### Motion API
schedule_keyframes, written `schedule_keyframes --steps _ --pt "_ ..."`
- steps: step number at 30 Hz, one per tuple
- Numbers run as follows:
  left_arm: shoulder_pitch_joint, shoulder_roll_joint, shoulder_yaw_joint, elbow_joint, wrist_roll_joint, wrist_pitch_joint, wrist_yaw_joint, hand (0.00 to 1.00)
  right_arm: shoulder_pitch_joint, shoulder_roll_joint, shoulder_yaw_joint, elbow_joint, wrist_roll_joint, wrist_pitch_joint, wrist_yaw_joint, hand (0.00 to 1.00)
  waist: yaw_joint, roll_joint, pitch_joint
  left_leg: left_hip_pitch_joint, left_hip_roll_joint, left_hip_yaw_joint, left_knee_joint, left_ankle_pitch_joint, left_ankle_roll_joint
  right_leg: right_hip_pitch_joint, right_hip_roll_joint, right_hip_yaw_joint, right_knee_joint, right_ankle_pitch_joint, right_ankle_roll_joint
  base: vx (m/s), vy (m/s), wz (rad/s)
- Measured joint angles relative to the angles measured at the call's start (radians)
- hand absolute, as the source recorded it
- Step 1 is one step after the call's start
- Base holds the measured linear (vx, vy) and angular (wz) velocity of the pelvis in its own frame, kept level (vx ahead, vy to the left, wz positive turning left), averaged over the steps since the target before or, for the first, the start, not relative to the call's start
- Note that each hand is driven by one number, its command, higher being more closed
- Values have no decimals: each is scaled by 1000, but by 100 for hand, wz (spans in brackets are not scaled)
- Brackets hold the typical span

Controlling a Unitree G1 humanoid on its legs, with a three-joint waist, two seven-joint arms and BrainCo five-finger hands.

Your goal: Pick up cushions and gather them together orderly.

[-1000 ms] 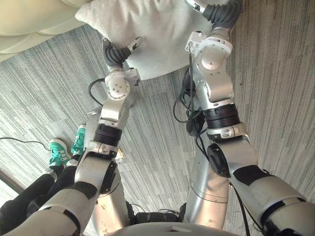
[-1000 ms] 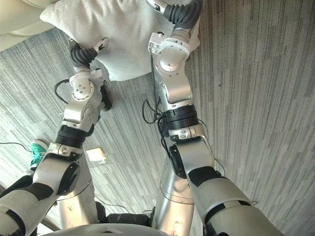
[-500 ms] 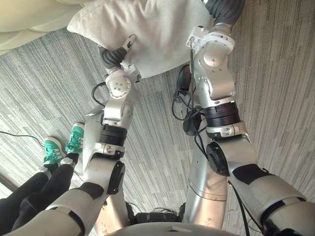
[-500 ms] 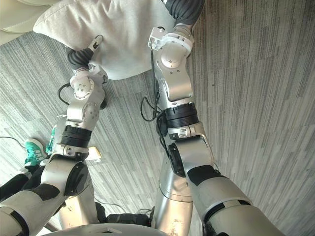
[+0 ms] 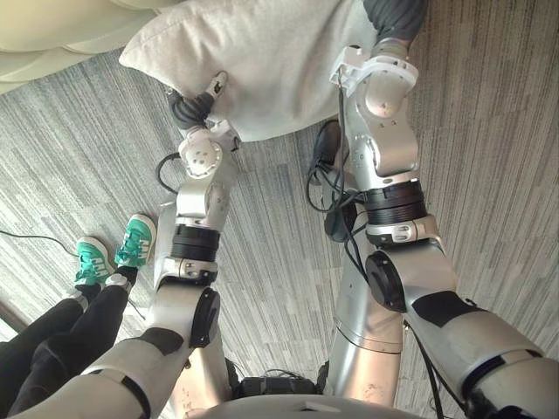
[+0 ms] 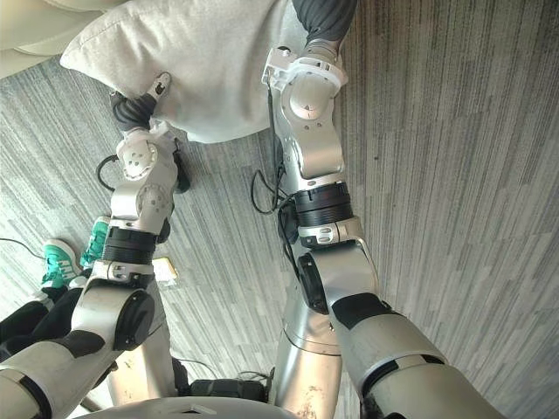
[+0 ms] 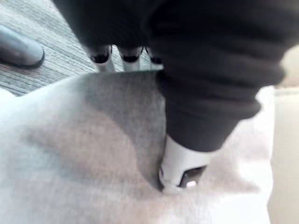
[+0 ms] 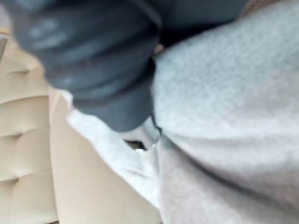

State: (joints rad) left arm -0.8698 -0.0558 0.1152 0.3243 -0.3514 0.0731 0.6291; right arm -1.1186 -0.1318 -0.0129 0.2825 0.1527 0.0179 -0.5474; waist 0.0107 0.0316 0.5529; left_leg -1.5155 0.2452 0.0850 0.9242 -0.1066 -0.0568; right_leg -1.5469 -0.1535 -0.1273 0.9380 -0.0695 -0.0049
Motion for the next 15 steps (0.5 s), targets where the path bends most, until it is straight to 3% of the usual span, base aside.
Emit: schedule_keyframes --steps 15 --pt "33 1 -28 -42 -84 -24 -33 100 50 5 -9 -41 20 -2 5 100 0 0 0 19 -1 -5 -7 2 -2 20 0 -7 -1 -5 -6 -32 -32 1"
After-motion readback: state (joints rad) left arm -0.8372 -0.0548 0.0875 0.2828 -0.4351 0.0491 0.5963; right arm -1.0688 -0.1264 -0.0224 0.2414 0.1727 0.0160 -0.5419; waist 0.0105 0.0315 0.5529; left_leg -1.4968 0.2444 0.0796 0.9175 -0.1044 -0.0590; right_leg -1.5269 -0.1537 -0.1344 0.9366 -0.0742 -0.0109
